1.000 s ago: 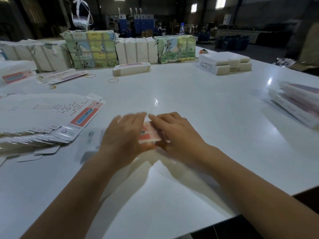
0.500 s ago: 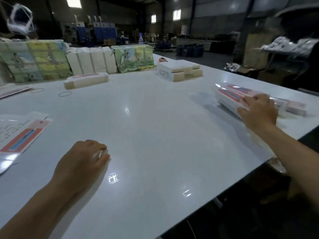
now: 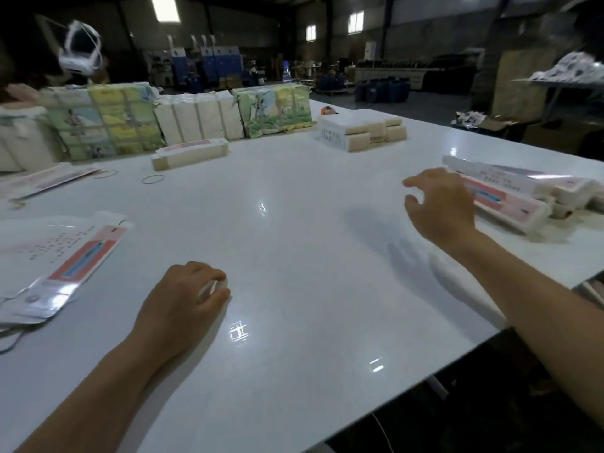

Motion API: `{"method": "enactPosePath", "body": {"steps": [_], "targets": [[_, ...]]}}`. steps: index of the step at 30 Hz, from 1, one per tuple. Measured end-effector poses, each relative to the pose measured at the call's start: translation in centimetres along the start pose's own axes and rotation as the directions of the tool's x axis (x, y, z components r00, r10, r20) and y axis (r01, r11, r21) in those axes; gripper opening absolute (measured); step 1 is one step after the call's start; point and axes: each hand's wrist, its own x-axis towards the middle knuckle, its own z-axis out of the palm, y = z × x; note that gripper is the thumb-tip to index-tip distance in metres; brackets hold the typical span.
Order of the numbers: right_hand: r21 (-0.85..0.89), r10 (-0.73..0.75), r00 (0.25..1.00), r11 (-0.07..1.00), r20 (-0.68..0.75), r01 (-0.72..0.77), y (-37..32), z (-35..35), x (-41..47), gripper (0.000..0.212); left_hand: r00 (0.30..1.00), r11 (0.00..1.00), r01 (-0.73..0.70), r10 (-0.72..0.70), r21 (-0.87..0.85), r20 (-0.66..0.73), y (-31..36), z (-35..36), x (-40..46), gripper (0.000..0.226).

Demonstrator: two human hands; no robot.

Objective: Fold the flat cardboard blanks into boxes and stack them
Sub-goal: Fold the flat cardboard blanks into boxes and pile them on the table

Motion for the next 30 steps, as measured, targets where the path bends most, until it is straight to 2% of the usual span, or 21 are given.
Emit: {"method": "enactPosePath", "body": {"steps": [2, 4, 7, 9, 12, 15, 17, 20, 21, 23, 24, 25, 28, 30], "targets": [[0.111, -0.191, 0.971, 0.978, 0.146, 0.176, -5.4, 0.6, -0.7, 0.027, 1.000, 1.000, 0.000, 0.000, -0.005, -0.009, -0.1, 0.0, 0.0, 0.019], [0.207, -0.336, 0.905, 0.935, 0.261, 0.288, -10.4, 1.4, -1.9, 0.027, 1.000, 1.000, -0.014, 0.014, -0.012, -0.025, -0.1, 0.0, -0.2, 0.017], [0.264, -0.495, 0.792, 0.867, 0.357, 0.423, -16.5, 3.3, -4.3, 0.029, 0.998, 0.999, -0.030, 0.028, -0.043, -0.050, 0.0, -0.2, -0.3, 0.018], [0.249, -0.541, 0.741, 0.841, 0.397, 0.481, -19.2, 4.8, -6.0, 0.028, 0.998, 0.998, -0.030, 0.027, -0.047, -0.058, 0.0, -0.3, -0.4, 0.013], [0.233, -0.544, 0.706, 0.837, 0.453, 0.496, -20.8, 6.7, -8.3, 0.025, 0.997, 0.997, 0.025, -0.029, -0.073, -0.066, 0.1, -0.3, -0.6, 0.016], [0.249, -0.568, 0.721, 0.823, 0.396, 0.511, -20.4, 7.8, -9.6, 0.028, 0.991, 0.973, 0.131, -0.133, -0.187, 0.002, -0.4, -1.3, 0.1, 0.015], [0.275, -0.570, 0.735, 0.822, 0.368, 0.499, -20.2, 8.1, -9.7, 0.030, 0.974, 0.959, 0.220, -0.226, -0.179, -0.014, -2.5, -3.2, 1.9, 0.013], [0.284, -0.571, 0.742, 0.820, 0.350, 0.497, -20.2, 8.3, -9.7, 0.030, 0.880, 0.886, 0.463, -0.463, -0.026, -0.105, -8.1, -7.0, 4.8, 0.031], [0.286, -0.570, 0.746, 0.821, 0.346, 0.495, -20.2, 8.4, -9.8, 0.030, 0.826, 0.824, 0.562, -0.553, 0.070, -0.115, -10.0, -8.0, 5.3, 0.042], [0.291, -0.565, 0.750, 0.823, 0.343, 0.487, -20.2, 8.5, -9.8, 0.029, 0.685, 0.639, 0.715, -0.721, 0.284, -0.105, -13.1, -9.3, 5.3, 0.074], [0.291, -0.561, 0.752, 0.826, 0.345, 0.483, -20.2, 8.6, -9.7, 0.028, 0.632, 0.563, 0.741, -0.768, 0.367, -0.098, -14.1, -9.5, 5.2, 0.088], [0.287, -0.558, 0.754, 0.828, 0.346, 0.482, -20.2, 8.6, -9.7, 0.028, 0.613, 0.523, 0.737, -0.785, 0.428, -0.096, -15.0, -9.6, 5.2, 0.097], [0.282, -0.551, 0.759, 0.833, 0.348, 0.475, -20.2, 8.7, -9.6, 0.027, 0.608, 0.509, 0.716, -0.791, 0.478, -0.067, -16.1, -9.6, 5.9, 0.106], [0.294, -0.552, 0.758, 0.832, 0.347, 0.471, -20.2, 8.6, -9.6, 0.027, 0.565, 0.487, 0.739, -0.824, 0.466, -0.034, -16.0, -10.0, 6.7, 0.107]]}}
